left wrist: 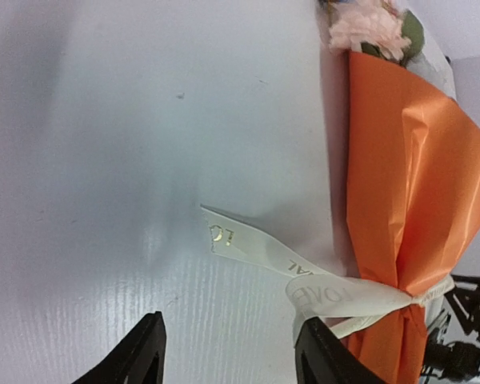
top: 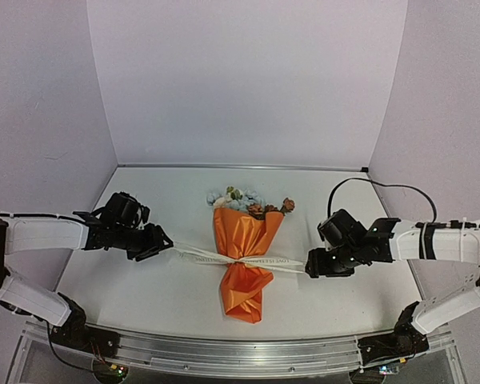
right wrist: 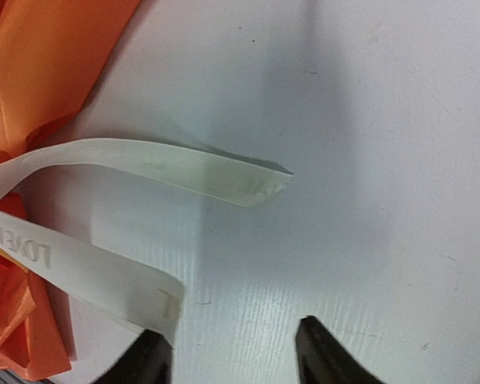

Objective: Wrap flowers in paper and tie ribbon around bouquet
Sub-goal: Tie the half-tied ribbon around the folded bouquet, then reset both arms

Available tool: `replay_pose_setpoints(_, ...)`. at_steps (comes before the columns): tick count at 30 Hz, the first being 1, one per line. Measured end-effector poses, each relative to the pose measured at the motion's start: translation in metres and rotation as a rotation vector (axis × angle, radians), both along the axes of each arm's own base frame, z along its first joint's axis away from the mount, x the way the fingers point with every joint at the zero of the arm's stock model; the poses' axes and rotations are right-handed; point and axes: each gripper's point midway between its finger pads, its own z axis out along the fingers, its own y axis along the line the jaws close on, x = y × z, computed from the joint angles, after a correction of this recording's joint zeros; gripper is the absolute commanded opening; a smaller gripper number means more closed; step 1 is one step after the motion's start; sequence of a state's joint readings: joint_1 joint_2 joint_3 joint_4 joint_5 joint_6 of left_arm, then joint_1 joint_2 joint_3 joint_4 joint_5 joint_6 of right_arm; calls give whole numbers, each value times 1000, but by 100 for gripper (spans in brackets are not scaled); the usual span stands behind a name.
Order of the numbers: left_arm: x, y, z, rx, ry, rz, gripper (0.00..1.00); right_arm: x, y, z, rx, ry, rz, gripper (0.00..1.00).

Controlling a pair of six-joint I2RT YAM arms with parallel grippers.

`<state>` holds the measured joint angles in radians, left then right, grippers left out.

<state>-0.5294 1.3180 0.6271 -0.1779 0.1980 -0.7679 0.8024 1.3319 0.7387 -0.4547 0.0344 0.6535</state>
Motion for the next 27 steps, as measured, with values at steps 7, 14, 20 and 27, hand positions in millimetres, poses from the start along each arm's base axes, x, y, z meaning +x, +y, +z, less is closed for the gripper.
replay_pose_setpoints(7,4,12,17,31,-37,21,100,-13,-17,11,-24,17,-11,98)
replay_pose_setpoints(14,13,5,64,6,-139,-20,100,-21,-16,29,24,20,6,98)
replay_pose_setpoints(20,20,2,101,-23,-234,-46,100,-32,-13,39,67,42,56,98)
replay_pose_setpoints(27,18,-5,116,-60,-274,-95,100,-38,-2,65,148,23,127,98)
